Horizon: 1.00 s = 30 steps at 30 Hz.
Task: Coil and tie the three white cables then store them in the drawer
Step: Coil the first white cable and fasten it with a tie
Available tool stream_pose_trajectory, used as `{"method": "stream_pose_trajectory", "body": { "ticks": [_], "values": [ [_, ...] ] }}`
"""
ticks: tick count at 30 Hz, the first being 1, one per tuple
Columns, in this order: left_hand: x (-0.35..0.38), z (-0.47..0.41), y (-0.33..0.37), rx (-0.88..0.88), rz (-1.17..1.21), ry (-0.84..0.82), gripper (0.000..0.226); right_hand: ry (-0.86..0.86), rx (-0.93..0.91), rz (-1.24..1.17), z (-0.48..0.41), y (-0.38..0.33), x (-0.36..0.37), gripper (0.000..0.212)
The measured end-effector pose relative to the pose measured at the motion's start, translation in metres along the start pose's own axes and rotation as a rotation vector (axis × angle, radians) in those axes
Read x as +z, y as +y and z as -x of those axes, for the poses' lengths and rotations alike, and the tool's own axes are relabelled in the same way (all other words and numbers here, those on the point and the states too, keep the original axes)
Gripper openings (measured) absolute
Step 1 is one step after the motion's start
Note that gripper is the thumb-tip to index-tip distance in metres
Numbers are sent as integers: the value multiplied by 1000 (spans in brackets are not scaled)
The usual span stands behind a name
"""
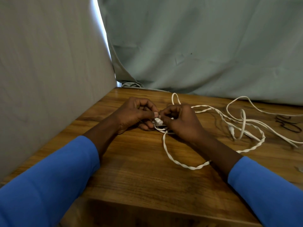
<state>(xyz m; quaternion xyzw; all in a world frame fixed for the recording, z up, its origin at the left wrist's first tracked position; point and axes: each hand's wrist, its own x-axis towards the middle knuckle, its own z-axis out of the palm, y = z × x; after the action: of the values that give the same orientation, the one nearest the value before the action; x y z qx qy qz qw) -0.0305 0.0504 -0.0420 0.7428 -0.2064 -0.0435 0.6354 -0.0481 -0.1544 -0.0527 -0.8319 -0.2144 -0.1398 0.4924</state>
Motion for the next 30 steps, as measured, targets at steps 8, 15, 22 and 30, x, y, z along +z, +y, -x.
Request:
{"method": "stream_pose_trajectory", "body": {
  "ticks": [8, 15, 22, 30],
  "values": [
    [1, 0, 0, 35, -35, -5, 17, -20, 29, -174, 0, 0, -2, 16],
    [0, -1, -2, 45, -53, 2, 11, -73, 49, -145, -3, 2, -7, 9],
    [-5, -2, 2, 63, -6, 81, 19, -43, -4, 4, -6, 1, -4, 3],
    [-18, -3, 13, 115, 221, 429, 25, -37, 29, 19, -4, 0, -6, 7]
  ]
}}
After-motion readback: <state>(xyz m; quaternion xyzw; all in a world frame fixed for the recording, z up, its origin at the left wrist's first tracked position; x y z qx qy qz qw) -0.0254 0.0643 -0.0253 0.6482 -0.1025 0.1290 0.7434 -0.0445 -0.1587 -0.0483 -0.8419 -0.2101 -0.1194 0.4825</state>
